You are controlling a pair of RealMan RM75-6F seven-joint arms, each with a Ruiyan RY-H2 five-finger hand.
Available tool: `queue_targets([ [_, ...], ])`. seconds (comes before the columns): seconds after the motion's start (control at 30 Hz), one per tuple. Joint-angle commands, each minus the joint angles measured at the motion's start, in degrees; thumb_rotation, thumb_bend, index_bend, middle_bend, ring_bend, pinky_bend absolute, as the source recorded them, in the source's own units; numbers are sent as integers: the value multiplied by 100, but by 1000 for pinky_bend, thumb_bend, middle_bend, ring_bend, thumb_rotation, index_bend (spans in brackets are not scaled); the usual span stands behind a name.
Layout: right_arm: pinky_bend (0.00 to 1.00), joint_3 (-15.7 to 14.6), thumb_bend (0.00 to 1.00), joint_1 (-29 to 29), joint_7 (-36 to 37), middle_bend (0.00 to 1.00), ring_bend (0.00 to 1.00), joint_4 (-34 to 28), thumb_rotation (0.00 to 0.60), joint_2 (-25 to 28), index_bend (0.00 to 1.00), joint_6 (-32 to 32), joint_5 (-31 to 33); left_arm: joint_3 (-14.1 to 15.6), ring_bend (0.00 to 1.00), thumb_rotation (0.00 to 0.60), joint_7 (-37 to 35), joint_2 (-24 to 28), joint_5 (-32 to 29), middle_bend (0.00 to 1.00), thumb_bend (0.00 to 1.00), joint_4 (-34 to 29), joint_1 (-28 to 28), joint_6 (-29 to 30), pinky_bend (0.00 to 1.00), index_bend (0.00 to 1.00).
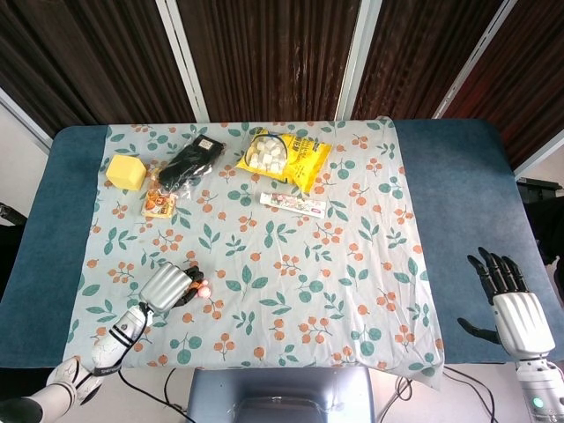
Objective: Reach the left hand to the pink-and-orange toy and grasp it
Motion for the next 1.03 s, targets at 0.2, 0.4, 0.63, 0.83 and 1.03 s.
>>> queue_targets([
  [0.2, 0, -42, 138, -26, 79, 0, 0, -22, 600, 45, 0, 65, -103, 51, 886, 600, 468, 492, 119, 15, 435, -918, 107, 451, 1000, 6],
  [0.4, 0, -78, 138, -31, 152, 0, 0, -39, 600, 82, 0, 79, -174, 24, 827, 600, 1471, 1451, 71, 34, 435, -2538, 384, 855, 999, 10],
  [0.63, 0, -195, 138, 18, 68, 0, 0, -150, 600, 168, 0, -228, -105, 485, 42, 600, 1949, 3062, -255, 24, 420, -5007, 1604, 1878, 244, 22],
  [0.83, 0, -109, 138, -19, -294, 0, 0, -203, 600, 54, 0, -143, 5, 580, 0, 600, 1422, 3409, -166, 0, 397, -5030, 2194, 2538, 91, 0],
  [1.03, 0, -141, 137, -12, -393, 0, 0, -222, 600, -21, 0, -151, -70, 349, 0, 600, 1384, 3530, -471, 0, 396, -5060, 2268, 2274, 90, 0],
])
